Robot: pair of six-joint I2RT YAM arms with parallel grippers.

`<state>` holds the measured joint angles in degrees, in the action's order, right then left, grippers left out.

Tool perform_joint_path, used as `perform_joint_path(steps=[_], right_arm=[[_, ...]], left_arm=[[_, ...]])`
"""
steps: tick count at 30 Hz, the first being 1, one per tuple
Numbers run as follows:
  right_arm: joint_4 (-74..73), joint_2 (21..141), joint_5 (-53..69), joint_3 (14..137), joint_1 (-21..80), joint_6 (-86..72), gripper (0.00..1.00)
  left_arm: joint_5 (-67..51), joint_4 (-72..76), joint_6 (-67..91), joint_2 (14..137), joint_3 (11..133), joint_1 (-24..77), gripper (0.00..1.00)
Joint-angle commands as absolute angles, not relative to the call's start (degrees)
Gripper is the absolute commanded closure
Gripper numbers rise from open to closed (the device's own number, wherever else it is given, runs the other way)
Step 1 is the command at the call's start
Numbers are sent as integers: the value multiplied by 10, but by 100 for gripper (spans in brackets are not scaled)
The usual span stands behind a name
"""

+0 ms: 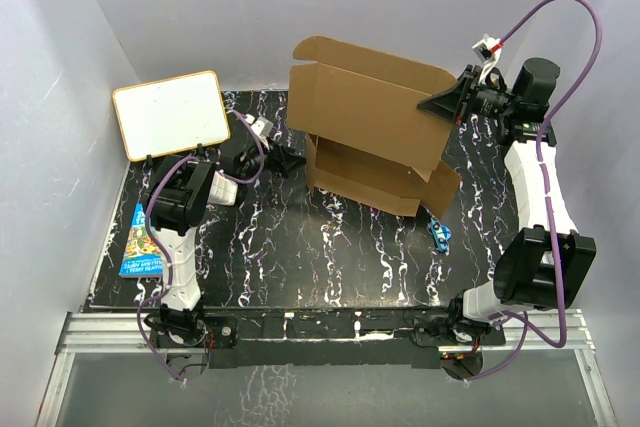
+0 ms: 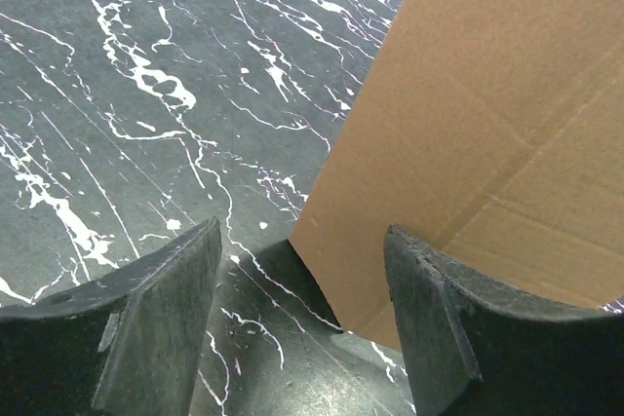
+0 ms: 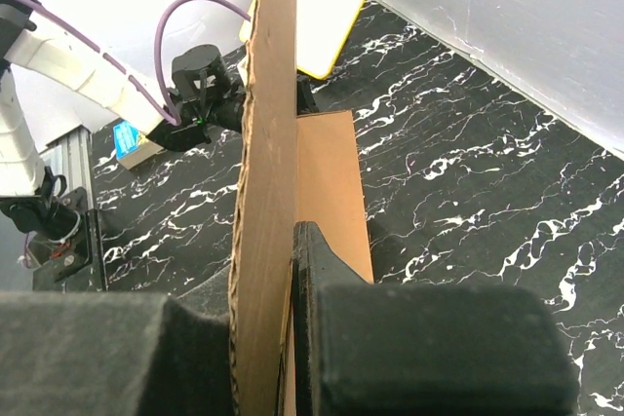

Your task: Fold the paper box

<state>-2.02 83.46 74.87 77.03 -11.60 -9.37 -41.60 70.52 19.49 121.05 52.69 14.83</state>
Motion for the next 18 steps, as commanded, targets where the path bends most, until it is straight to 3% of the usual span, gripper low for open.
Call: perform_joint_path(steps=[1,7,14,18], right_arm=[[-24,821,739,772,-112,-60,92],[-51,830,726,783,-112,-36,92],[-54,830,725,787,-112,-33,92],[-54,830,724,786,-112,-31,92]], left_arm=[[-408,727,168,1164,527,160,32],[-394,730,137,1158,527,170,25],[-444,835,150,1157,496,171,14],[-480,877,186,1174,500,170,13]])
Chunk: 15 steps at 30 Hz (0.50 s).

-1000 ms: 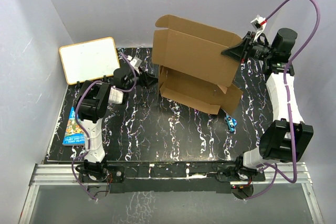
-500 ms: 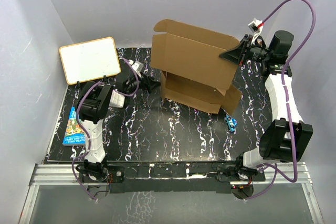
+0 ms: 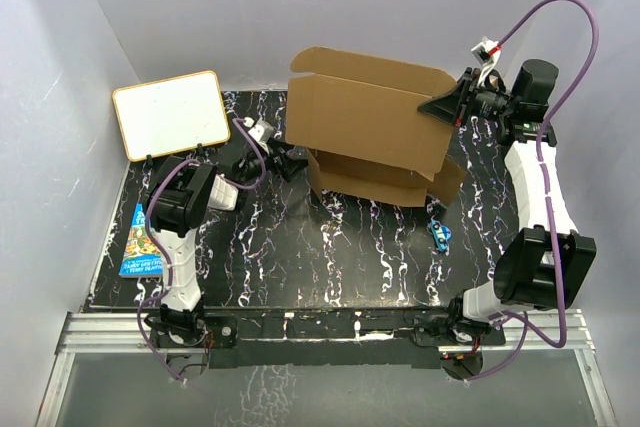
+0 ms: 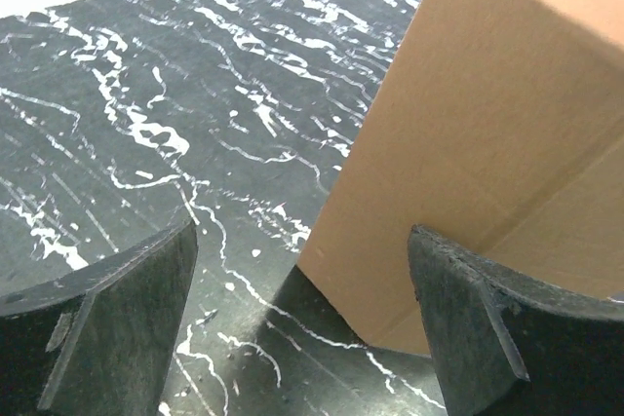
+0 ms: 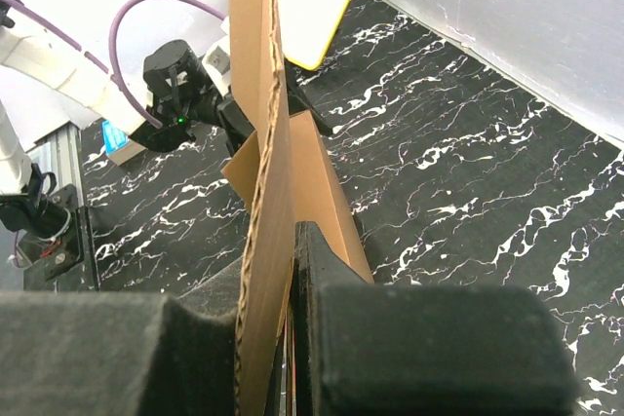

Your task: Fold the paper box

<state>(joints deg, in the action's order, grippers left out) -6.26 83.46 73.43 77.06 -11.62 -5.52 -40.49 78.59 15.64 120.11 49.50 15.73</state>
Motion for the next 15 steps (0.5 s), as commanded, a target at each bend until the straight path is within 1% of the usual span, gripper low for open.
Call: perform_joint_path(steps=[1,4,9,15], right_arm=[[-55,830,723,787,-112,-32,92],[-58,830,714,790,-112,-29,92],[-59,835,688,799,-112,-31,92],[-59,843,671,809,-112,-32,92]], left_arm=[[-483,877,189,1176,502,171,13],[-469,854,180,1174,503,167,13],[-429,758,148,1153,511,162,16],[-395,729,151,1138,500,148,16]])
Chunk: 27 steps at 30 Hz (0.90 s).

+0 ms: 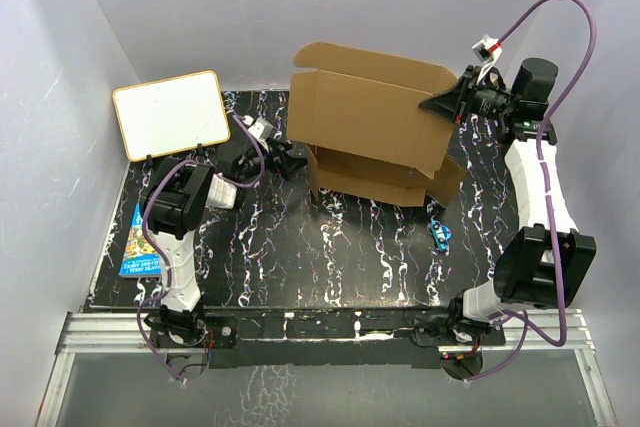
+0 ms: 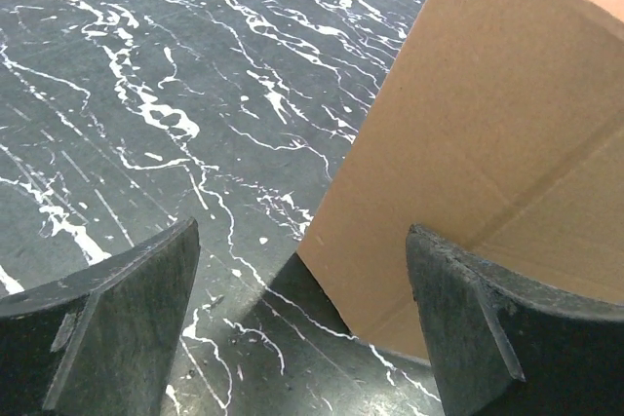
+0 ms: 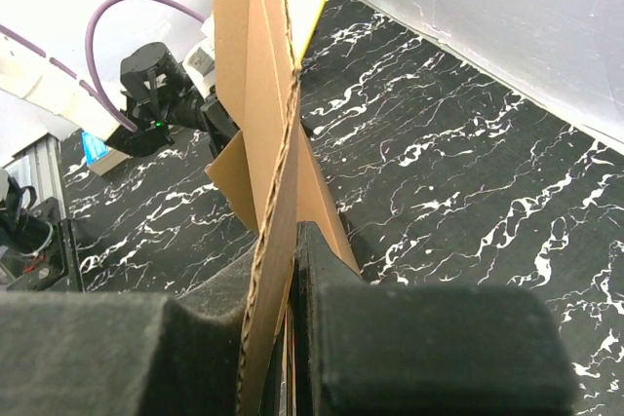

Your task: Fold the paper box

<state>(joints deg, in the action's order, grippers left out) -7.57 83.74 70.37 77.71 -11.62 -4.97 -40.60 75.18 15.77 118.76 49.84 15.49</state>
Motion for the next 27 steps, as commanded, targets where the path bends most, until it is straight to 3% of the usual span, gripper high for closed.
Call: perform_joint_path(steps=[1,11,19,27], right_arm=[[-59,844,671,811,-112,-33,92],[-59,853,671,816,-112,-34,92],[-58,854,673,814,-112,-34,92],[-51,859,681,814,-112,-44,92]], left_arm=[[-395,732,156,1138,497,144,16],[-454,862,225,1157,474,119,16],[-501,877,248,1179,508,120,16],[-472,762,165,1182,538,136,16]])
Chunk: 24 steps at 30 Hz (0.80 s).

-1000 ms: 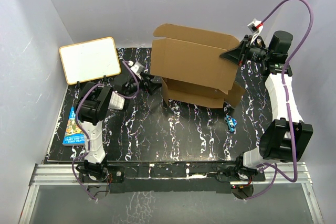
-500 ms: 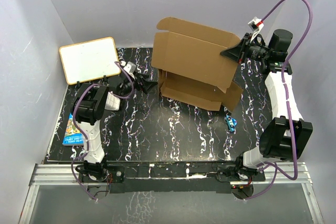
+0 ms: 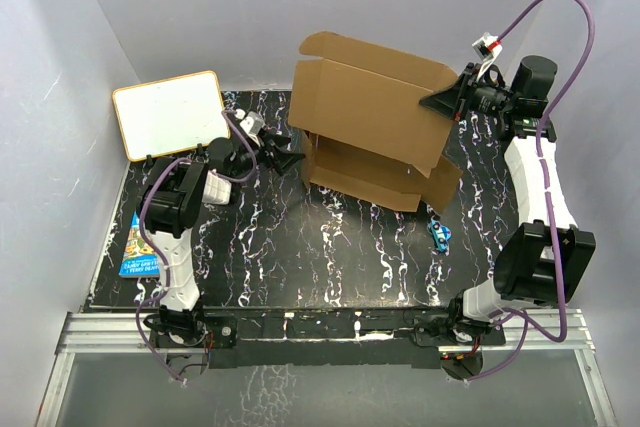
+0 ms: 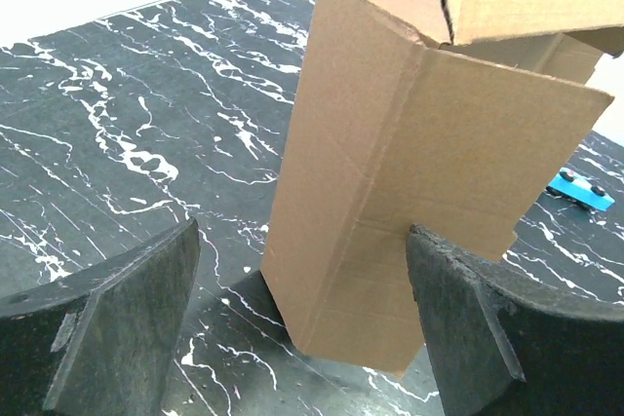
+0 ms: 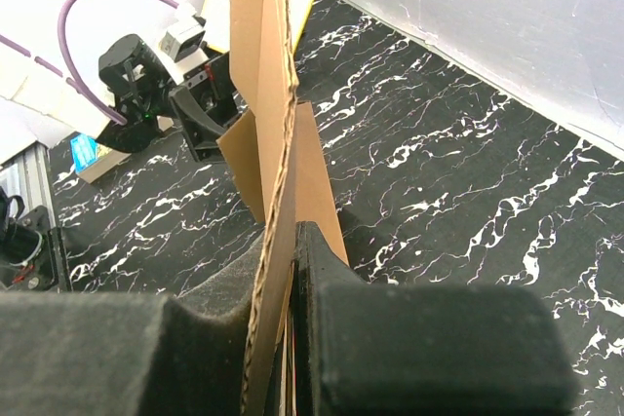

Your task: Fold the paper box

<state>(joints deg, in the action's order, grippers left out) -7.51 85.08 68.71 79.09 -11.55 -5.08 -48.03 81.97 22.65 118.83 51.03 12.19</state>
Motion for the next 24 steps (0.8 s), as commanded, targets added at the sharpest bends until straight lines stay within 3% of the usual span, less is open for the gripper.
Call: perform_joint_path(steps=[1,14,24], right_arm=[[-51,860,681,813,-112,-45,92],[-40,865,696,811,-111,-57,92],[-22,873,712,811,-111,-84,92]], left_arm=[[-462,740,145,1181,543,142,15],[-357,701,98,1197,583,168,15],[-337,697,101,1237,625,177,24]])
